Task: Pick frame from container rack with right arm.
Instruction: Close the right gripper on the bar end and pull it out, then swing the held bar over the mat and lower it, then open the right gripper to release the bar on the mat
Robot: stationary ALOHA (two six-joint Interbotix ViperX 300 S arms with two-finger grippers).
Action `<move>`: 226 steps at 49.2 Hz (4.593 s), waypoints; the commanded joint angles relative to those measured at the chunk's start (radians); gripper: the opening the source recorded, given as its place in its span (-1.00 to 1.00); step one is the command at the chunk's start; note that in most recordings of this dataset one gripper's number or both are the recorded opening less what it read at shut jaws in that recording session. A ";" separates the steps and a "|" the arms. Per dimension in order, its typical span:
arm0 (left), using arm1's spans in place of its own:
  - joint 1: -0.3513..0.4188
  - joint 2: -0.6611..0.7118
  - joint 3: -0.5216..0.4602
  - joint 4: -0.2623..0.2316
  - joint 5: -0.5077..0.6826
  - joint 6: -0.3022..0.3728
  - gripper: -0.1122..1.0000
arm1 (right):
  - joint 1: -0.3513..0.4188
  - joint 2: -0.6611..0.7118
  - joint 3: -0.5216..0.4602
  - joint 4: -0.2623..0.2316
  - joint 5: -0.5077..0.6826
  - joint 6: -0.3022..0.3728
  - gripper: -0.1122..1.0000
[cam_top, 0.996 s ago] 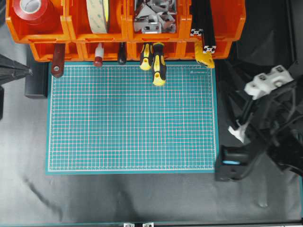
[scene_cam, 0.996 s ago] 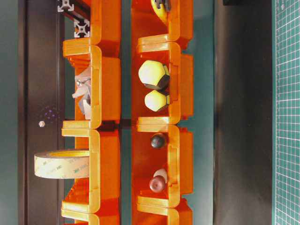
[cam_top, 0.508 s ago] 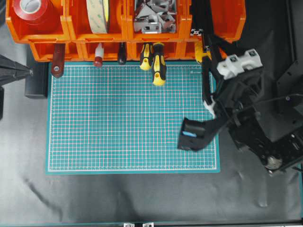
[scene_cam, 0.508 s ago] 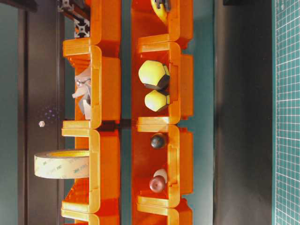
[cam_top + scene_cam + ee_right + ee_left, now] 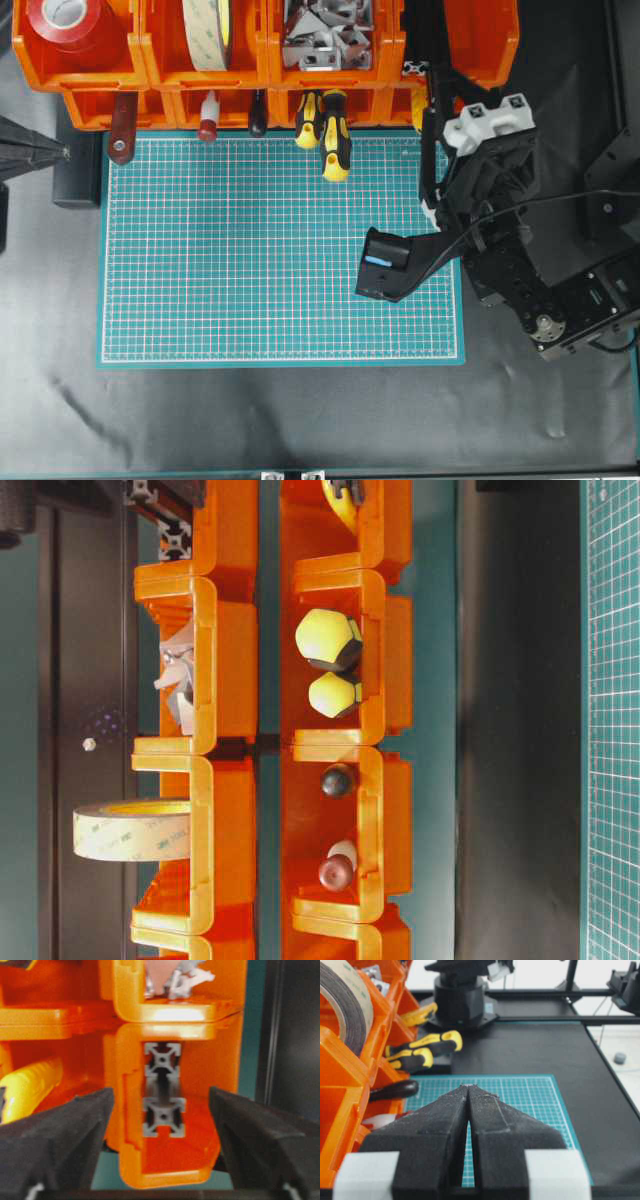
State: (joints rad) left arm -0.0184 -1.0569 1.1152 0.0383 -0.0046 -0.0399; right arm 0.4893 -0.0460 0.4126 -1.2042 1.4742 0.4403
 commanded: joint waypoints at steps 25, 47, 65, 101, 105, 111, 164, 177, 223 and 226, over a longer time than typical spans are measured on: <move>0.000 0.003 -0.014 0.003 -0.005 -0.005 -0.81 | 0.095 0.029 -0.115 -0.018 0.167 -0.020 -0.33; 0.002 0.002 -0.017 0.003 -0.005 -0.020 -0.81 | 0.252 0.123 -0.373 -0.103 0.273 -0.221 -0.33; 0.000 -0.038 -0.026 0.003 0.028 -0.121 -0.81 | 0.360 0.290 -0.626 -0.155 0.060 -0.364 -0.33; 0.005 -0.072 -0.038 0.003 0.031 -0.130 -0.81 | 0.245 0.249 -0.155 0.092 -0.321 -0.149 -0.33; 0.005 -0.071 -0.038 0.003 0.031 -0.130 -0.81 | 0.201 0.250 -0.132 0.091 -0.368 -0.127 -0.33; 0.006 -0.069 -0.037 0.003 0.031 -0.129 -0.81 | 0.132 0.258 -0.106 0.089 -0.442 -0.097 -0.33; 0.031 -0.095 -0.035 0.003 0.094 -0.118 -0.81 | 0.071 0.367 -0.086 0.265 -0.732 -0.087 -0.33; 0.025 -0.095 -0.037 0.003 0.109 -0.127 -0.81 | 0.072 0.367 -0.054 0.402 -0.821 -0.086 -0.15; 0.008 -0.153 -0.058 0.003 0.264 -0.127 -0.81 | -0.060 -0.052 0.084 0.675 -0.838 0.160 0.69; 0.008 -0.155 -0.058 0.003 0.265 -0.127 -0.81 | -0.063 -0.103 0.114 0.675 -0.850 0.187 0.69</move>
State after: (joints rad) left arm -0.0092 -1.2210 1.0845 0.0383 0.2638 -0.1657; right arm 0.4310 -0.0552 0.5047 -0.5277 0.6351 0.6013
